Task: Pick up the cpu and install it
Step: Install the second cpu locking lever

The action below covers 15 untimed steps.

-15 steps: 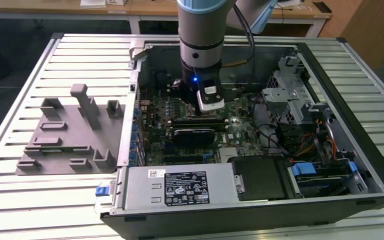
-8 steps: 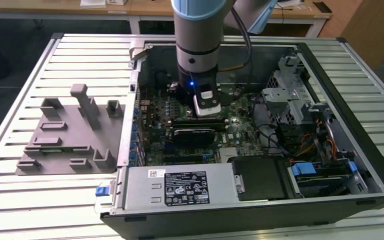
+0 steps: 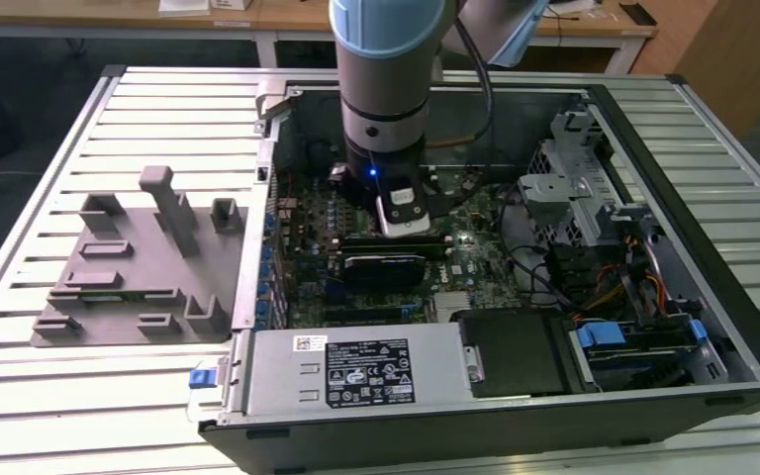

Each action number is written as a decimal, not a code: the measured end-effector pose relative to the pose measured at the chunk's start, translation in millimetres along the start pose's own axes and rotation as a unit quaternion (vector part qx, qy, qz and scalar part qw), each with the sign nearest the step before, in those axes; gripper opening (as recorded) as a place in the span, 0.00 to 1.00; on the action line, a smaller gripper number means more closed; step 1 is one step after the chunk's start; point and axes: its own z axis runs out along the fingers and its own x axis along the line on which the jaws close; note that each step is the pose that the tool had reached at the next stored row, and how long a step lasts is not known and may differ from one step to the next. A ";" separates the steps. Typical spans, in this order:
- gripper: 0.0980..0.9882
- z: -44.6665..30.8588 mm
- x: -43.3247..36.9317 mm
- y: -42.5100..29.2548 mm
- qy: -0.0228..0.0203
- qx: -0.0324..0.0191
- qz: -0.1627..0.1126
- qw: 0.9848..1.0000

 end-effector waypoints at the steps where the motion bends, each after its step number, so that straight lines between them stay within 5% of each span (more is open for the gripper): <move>1: 0.01 0.5 0.2 -0.2 0.001 -0.001 -0.004 1.000; 11: 0.01 7.3 0.3 -2.6 0.011 -0.001 -0.061 0.998; 15: 0.01 8.2 -0.7 -5.7 0.012 -0.005 -0.066 0.998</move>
